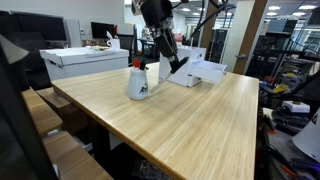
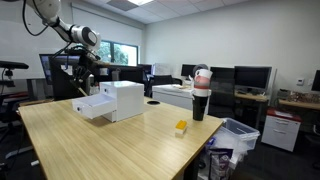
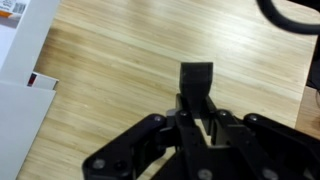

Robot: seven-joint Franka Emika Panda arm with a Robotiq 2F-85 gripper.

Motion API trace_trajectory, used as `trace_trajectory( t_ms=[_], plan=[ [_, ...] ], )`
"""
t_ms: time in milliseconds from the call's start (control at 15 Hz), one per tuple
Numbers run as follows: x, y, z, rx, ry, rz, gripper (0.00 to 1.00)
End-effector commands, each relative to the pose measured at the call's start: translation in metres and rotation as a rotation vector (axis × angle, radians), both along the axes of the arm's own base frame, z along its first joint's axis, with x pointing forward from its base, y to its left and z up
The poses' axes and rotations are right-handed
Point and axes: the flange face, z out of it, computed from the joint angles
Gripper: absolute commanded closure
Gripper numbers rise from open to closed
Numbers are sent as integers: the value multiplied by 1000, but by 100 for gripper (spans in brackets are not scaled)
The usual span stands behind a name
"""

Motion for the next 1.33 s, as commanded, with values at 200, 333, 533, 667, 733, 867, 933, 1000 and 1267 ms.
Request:
trace_trajectory(
  t_ms=[200, 333, 533, 667, 733, 867, 933, 1000, 1267],
  plan=[
    [5, 2, 5, -5, 13, 36, 82],
    [7, 2, 8, -4, 12, 37, 81],
    [11, 1, 11, -4, 17, 36, 80],
    [14, 0, 13, -5, 19, 34, 78],
    [15, -1, 14, -4, 19, 33, 76],
    [18, -2, 16, -3, 19, 34, 77],
    [20, -1, 16, -3, 21, 35, 77],
    [21, -1, 16, -2, 24, 37, 75],
    [28, -1, 18, 0, 32, 42, 70]
  ],
)
